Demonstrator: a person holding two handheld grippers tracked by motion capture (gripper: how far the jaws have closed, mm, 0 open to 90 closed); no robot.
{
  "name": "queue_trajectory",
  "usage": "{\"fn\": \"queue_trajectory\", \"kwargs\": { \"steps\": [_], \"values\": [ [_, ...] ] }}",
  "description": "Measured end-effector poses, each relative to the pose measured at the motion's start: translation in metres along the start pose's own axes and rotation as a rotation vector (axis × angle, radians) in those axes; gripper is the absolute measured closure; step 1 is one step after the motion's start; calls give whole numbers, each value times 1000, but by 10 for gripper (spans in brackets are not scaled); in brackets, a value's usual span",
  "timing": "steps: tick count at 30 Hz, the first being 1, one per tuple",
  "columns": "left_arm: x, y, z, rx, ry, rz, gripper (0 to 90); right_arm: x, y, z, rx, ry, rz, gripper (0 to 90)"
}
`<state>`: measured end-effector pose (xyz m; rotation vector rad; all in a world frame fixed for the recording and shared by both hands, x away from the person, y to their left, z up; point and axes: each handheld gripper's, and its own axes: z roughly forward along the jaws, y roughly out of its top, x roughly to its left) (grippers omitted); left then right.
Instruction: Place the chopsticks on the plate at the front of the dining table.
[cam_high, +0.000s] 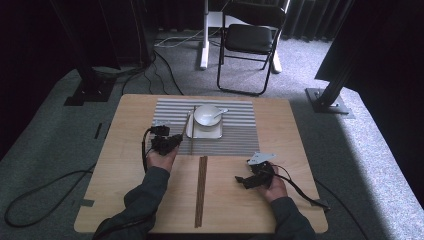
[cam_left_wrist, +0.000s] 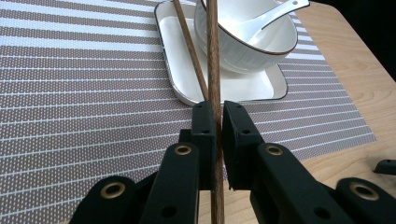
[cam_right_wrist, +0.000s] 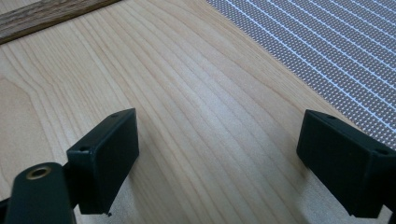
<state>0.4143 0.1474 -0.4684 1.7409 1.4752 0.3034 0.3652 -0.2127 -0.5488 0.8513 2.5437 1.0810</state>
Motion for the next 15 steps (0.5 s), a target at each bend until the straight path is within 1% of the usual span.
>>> {"fn": "queue_trajectory", "kwargs": {
  "steps": [11, 15],
  "values": [
    [2, 4, 3, -3, 1, -11, 842, 0, 0, 0, -1, 0, -2, 122],
    [1, 7, 4, -3, 4, -6, 842, 0, 0, 0, 0, 0, 0, 122]
  ]
}}
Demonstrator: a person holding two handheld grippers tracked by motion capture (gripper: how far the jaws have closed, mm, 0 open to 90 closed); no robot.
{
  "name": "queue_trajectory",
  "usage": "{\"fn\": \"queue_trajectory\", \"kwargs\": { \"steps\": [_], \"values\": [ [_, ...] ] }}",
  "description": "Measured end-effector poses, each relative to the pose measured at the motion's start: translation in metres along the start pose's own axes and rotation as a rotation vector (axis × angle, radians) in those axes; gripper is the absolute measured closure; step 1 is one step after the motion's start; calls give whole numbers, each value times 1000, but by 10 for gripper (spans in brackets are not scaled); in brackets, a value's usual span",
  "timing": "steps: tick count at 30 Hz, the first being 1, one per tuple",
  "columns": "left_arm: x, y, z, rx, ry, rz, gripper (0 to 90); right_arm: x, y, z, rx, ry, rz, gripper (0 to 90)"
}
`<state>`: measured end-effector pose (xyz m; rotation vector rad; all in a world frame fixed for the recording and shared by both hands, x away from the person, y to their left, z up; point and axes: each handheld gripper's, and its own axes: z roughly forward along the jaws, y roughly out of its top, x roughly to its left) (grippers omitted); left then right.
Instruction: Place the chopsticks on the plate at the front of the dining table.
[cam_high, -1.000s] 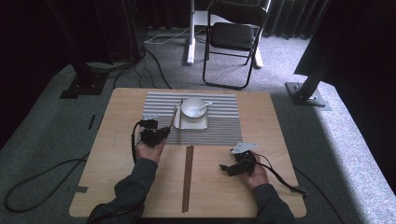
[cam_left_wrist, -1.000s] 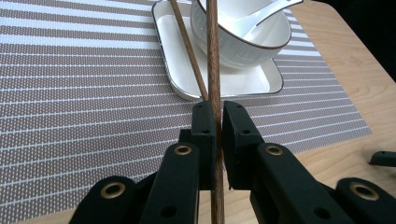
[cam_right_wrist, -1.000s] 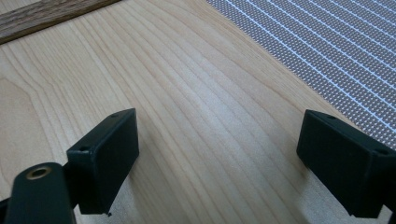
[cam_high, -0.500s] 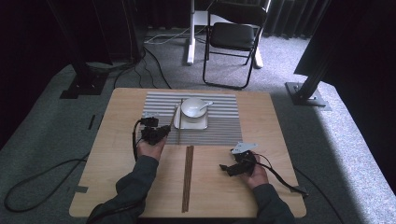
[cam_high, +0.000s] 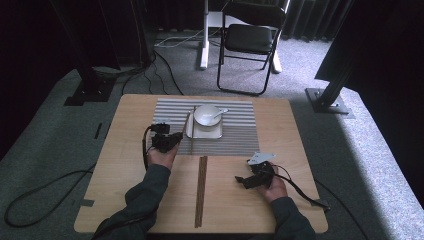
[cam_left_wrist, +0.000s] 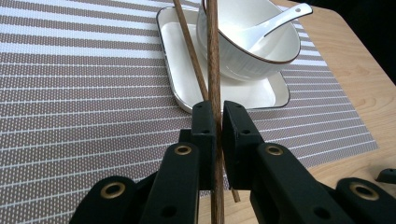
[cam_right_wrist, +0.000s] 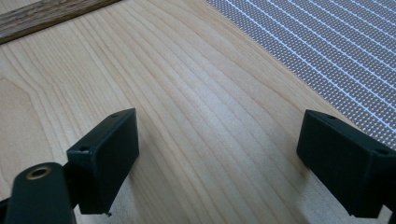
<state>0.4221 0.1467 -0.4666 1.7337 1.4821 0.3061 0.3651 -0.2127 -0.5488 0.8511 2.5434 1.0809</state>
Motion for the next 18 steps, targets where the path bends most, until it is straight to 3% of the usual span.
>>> {"fn": "queue_trajectory", "kwargs": {
  "steps": [18],
  "values": [
    [0, 5, 7, 7, 7, -3, 842, 0, 0, 0, 0, 0, 0, 122]
  ]
}}
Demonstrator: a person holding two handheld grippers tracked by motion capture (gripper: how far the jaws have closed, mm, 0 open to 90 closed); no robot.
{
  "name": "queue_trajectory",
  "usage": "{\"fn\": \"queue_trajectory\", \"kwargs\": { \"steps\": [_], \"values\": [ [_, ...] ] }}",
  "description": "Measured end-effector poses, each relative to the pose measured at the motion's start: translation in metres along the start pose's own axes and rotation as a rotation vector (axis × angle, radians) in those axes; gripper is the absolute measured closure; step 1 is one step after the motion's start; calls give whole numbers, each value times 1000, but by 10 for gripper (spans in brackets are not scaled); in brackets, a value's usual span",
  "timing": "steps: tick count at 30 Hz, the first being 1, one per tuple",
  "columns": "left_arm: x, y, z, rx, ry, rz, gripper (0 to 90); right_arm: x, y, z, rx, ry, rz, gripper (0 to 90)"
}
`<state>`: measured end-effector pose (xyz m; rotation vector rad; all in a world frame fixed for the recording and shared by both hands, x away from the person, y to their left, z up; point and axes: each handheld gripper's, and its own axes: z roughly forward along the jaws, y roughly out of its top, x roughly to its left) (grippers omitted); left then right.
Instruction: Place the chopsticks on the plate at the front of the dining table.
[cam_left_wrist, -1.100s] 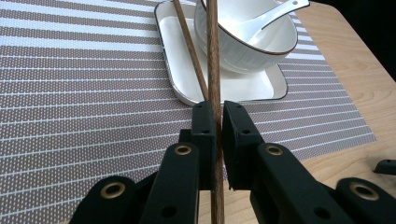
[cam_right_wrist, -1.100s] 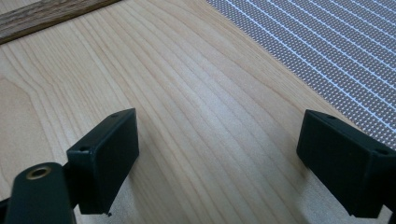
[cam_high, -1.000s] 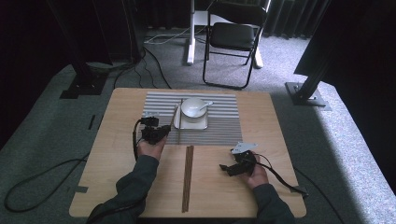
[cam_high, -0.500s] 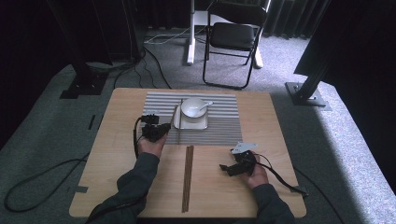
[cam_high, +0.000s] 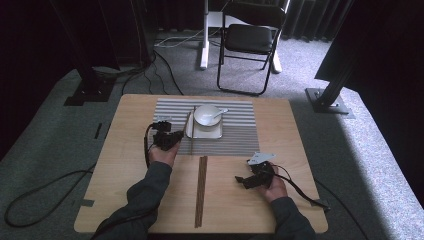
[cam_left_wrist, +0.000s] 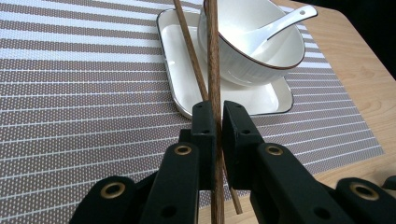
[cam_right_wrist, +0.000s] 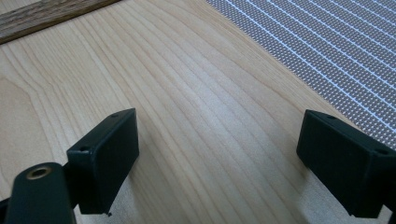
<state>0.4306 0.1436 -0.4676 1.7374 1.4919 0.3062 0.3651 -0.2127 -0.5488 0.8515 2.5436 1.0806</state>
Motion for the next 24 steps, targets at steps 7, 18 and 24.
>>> {"fn": "queue_trajectory", "kwargs": {
  "steps": [7, 18, 24],
  "values": [
    [-1, 3, 3, -1, 0, -2, 842, 0, 0, 0, 0, 0, 0, 122],
    [0, 7, 5, 1, -1, -5, 842, 0, 0, 0, 0, 0, 0, 122],
    [-1, 8, 7, 1, 0, -9, 842, 0, 0, 0, 0, 0, 0, 122]
  ]
}}
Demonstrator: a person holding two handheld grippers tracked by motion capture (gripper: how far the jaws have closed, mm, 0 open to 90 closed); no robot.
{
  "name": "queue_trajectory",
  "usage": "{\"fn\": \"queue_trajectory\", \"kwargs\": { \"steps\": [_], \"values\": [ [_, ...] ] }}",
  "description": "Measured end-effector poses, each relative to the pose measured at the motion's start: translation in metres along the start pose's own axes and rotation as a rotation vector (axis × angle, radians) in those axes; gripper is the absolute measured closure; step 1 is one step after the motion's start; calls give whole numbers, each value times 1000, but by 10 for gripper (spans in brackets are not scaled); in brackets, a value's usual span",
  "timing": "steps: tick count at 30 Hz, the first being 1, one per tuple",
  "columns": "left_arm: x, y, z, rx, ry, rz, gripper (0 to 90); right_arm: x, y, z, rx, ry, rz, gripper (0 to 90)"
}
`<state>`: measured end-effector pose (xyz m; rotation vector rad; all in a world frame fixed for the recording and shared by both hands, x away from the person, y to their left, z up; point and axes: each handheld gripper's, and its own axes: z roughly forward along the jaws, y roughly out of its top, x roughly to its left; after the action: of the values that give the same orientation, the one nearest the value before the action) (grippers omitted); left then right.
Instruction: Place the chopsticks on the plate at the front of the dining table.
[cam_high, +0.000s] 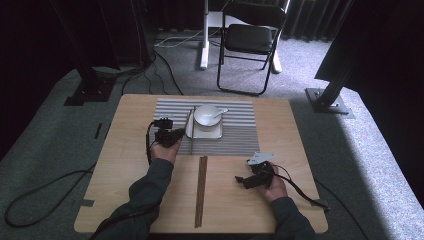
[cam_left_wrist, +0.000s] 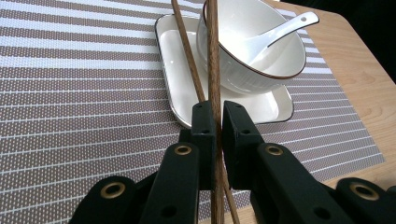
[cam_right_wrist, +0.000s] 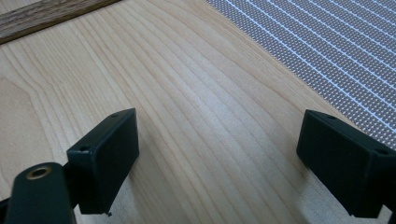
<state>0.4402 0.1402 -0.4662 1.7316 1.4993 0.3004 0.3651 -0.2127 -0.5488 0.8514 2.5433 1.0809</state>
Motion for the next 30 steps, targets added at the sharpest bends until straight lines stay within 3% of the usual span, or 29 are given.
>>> {"fn": "queue_trajectory", "kwargs": {
  "steps": [30],
  "values": [
    [2, 4, 9, 9, -4, -20, 842, 0, 0, 0, 0, -1, 1, 122]
  ]
}}
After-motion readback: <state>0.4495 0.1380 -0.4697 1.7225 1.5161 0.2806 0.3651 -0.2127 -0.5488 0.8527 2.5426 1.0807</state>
